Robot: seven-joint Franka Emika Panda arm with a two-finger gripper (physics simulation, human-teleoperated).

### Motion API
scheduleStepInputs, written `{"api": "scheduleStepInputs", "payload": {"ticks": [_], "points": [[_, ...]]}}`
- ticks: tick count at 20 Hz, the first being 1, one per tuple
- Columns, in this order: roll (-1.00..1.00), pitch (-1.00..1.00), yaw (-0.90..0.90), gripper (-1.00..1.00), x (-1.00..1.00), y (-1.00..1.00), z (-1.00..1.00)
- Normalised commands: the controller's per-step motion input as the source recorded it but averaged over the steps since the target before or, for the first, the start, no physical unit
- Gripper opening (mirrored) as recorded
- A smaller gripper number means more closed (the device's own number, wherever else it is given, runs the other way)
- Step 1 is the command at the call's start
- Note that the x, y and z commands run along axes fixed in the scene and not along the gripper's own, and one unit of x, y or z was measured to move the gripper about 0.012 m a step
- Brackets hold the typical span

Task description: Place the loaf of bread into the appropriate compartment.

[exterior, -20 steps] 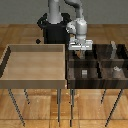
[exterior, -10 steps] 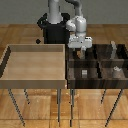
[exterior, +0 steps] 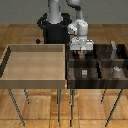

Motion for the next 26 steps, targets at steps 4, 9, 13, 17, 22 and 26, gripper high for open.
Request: {"api": "scheduleStepInputs", "payload": {"ticks": [4,9,13,17,22,26], "points": [[0.0,0.0,0.0,-1.0,0.0,0.0,-0.5],[0.0,0.0,0.0,-1.0,0.0,0.0,0.0],[0.0,0.0,0.0,-1.0,0.0,0.0,0.25],[0.0,0.0,0.0,-1.0,0.0,0.0,0.75],[0.0,0.0,0.0,-1.0,0.0,0.0,1.0],[0.0,0.0,0.0,-1.0,0.25,0.0,0.5]]}}
